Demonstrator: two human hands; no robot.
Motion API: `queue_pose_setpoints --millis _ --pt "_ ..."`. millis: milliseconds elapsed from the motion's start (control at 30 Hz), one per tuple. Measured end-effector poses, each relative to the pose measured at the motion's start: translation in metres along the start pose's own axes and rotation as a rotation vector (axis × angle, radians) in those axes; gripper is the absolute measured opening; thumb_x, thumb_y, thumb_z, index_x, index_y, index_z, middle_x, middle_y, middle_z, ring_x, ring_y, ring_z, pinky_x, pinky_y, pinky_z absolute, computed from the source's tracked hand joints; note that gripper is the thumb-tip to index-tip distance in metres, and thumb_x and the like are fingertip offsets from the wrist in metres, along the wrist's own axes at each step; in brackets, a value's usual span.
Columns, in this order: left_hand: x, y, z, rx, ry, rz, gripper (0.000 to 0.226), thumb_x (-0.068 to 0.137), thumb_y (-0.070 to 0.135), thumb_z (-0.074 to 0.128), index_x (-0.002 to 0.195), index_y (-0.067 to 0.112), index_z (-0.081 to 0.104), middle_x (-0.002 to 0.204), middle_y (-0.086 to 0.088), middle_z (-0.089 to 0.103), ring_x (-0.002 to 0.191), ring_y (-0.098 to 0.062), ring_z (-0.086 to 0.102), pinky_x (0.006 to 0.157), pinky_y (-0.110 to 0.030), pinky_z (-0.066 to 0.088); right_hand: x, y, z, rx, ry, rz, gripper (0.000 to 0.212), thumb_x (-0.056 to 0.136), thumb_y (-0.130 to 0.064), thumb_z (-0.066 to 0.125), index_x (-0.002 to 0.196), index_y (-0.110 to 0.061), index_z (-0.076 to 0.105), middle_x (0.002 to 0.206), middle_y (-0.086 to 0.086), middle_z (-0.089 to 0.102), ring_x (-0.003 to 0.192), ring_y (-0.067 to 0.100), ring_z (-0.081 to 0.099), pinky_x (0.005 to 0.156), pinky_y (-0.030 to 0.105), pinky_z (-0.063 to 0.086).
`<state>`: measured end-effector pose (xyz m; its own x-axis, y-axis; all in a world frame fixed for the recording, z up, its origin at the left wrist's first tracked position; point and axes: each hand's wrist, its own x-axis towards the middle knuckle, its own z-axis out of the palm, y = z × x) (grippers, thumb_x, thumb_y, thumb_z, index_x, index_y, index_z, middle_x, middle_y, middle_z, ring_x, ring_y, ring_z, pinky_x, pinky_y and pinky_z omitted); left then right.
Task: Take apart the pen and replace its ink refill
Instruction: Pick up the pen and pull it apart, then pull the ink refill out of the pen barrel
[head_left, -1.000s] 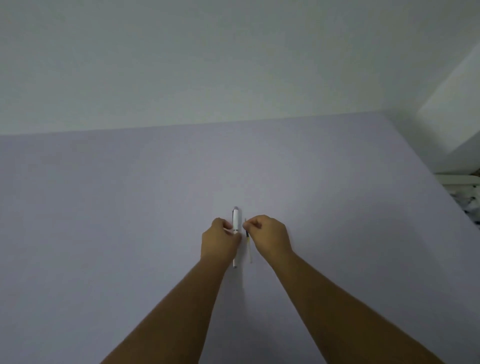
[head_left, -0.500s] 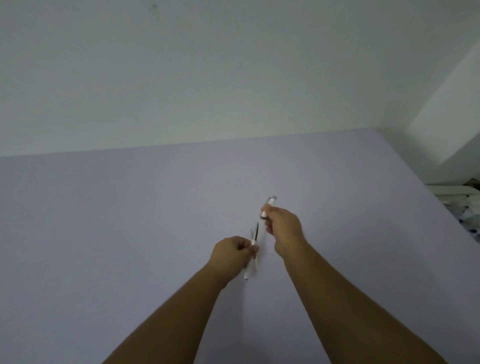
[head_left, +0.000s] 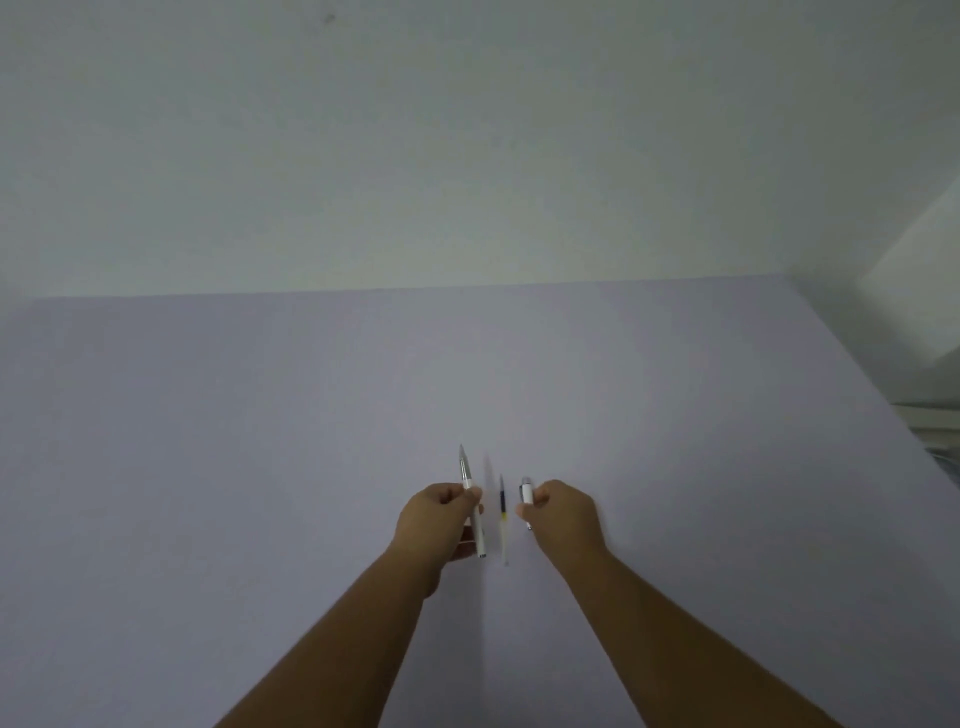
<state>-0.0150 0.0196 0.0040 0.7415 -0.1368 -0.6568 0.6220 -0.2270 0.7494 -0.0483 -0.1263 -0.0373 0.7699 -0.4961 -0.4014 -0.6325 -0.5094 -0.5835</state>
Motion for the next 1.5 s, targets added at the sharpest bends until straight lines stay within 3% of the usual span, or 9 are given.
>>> queue_pose_setpoints --millis 300,433,500,600,767,967,1167,1333,1500 --pt "0.001 0.002 0.004 0.023 0.014 0.026 0.02 0.089 0.012 0.063 0.109 0.007 0.064 0.087 -0.005 0.066 0.074 -0.019 0.066 0.062 -0.026 0.057 0.0 0.003 0.003 0.077 0.005 -0.005 0.02 0.085 -0.021 0.066 0.093 -0.003 0.062 0.094 0.015 0.07 0.088 0.03 0.065 0.076 0.034 0.05" --pt "0.0 0.003 0.006 0.059 0.016 0.041 0.019 0.089 0.015 0.064 0.107 0.011 0.064 0.092 -0.007 0.068 0.081 -0.022 0.067 0.067 -0.028 0.058 0.0 -0.001 -0.004 0.099 0.018 0.011 0.019 0.088 -0.029 0.061 0.085 -0.01 0.057 0.084 0.007 0.063 0.076 0.022 0.058 0.072 0.03 0.047" --pt "-0.001 0.003 0.008 0.097 0.02 0.06 0.014 0.088 0.017 0.064 0.102 0.014 0.065 0.095 -0.008 0.07 0.087 -0.025 0.069 0.07 -0.029 0.059 -0.002 -0.01 -0.012 0.216 0.044 -0.015 0.026 0.089 -0.034 0.06 0.094 -0.009 0.062 0.091 0.004 0.063 0.084 0.02 0.059 0.074 0.028 0.046" --pt "-0.005 0.004 0.011 0.205 0.037 0.117 0.008 0.087 0.021 0.065 0.095 0.019 0.066 0.091 -0.004 0.071 0.087 -0.024 0.068 0.075 -0.033 0.059 -0.009 -0.034 -0.026 0.518 -0.097 -0.055 0.029 0.087 -0.041 0.061 0.095 -0.013 0.064 0.092 -0.002 0.065 0.089 0.018 0.06 0.067 0.023 0.046" --pt "-0.014 0.007 0.018 0.31 0.052 0.211 0.006 0.087 0.025 0.065 0.086 0.019 0.068 0.081 -0.002 0.067 0.075 -0.018 0.062 0.077 -0.034 0.056 -0.006 -0.051 -0.036 0.483 -0.223 -0.126 0.025 0.082 -0.035 0.069 0.074 -0.012 0.063 0.077 0.001 0.062 0.076 0.016 0.055 0.072 0.028 0.046" --pt "-0.024 0.024 0.003 0.0 -0.233 0.093 0.019 0.095 0.018 0.053 0.094 0.014 0.072 0.079 -0.003 0.072 0.069 -0.015 0.064 0.074 -0.029 0.056 -0.001 -0.052 -0.048 0.702 -0.382 -0.162 0.015 0.087 -0.023 0.064 0.078 -0.016 0.073 0.072 -0.001 0.064 0.072 0.015 0.055 0.076 0.029 0.048" --pt "-0.026 0.026 0.003 0.01 -0.209 0.129 0.018 0.095 0.018 0.054 0.092 0.016 0.072 0.078 0.0 0.074 0.064 -0.009 0.067 0.067 -0.022 0.056 0.003 -0.057 -0.052 0.59 -0.391 -0.158 0.015 0.085 -0.032 0.066 0.078 -0.019 0.069 0.08 -0.003 0.063 0.077 0.014 0.052 0.077 0.031 0.045" --pt "-0.024 0.028 0.002 0.01 -0.192 0.158 0.017 0.095 0.016 0.053 0.093 0.016 0.07 0.082 -0.003 0.073 0.069 -0.013 0.066 0.074 -0.026 0.057 0.007 -0.061 -0.056 0.655 -0.465 -0.2 0.013 0.091 -0.015 0.059 0.091 -0.019 0.071 0.09 0.0 0.069 0.09 0.016 0.061 0.086 0.032 0.049" --pt "-0.024 0.03 0.004 0.051 -0.156 0.196 0.017 0.094 0.017 0.055 0.09 0.017 0.071 0.08 -0.003 0.073 0.065 -0.01 0.066 0.067 -0.022 0.056 0.007 -0.062 -0.055 0.6 -0.378 -0.167 0.006 0.083 -0.023 0.07 0.085 -0.017 0.068 0.086 -0.003 0.067 0.087 0.016 0.058 0.075 0.027 0.047"
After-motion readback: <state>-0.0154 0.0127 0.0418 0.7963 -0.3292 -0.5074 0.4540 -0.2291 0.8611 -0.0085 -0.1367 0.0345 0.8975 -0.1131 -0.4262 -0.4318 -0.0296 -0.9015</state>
